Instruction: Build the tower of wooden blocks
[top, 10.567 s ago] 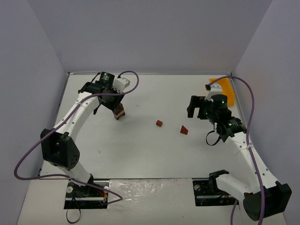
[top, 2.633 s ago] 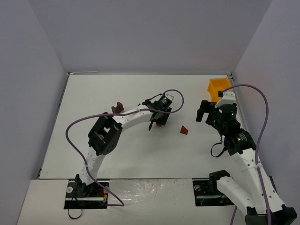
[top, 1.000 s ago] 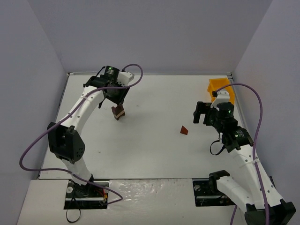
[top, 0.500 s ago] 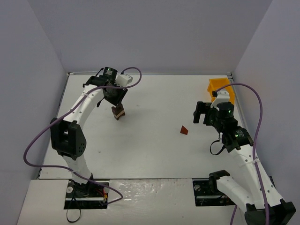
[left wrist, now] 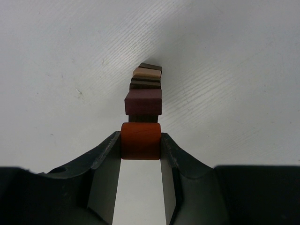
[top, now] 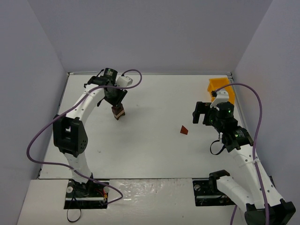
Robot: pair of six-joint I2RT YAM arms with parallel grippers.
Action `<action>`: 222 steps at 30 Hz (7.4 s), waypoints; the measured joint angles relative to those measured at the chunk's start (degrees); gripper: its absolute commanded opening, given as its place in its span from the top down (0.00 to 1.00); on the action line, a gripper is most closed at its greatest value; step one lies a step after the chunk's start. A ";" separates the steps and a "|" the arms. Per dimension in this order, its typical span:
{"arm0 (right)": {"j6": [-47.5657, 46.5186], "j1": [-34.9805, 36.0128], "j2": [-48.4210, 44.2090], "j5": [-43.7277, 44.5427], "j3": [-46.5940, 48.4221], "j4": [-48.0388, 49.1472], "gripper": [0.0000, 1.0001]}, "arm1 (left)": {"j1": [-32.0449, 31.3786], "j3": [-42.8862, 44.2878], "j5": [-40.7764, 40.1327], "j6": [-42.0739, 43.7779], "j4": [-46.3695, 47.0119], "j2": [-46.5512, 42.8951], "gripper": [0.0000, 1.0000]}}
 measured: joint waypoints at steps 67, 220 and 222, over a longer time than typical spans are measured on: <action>0.02 0.00 0.00 -0.63 0.00 0.00 0.00 | 0.46 3.62 0.48 0.09 0.04 3.68 0.44; 24.82 15.28 26.62 -41.67 18.36 15.59 0.93 | -25.42 -40.50 9.88 -3.76 50.63 -40.84 1.00; 24.83 15.28 26.37 -41.62 17.87 15.91 0.77 | -25.44 -40.69 9.88 -3.89 50.71 -40.86 1.00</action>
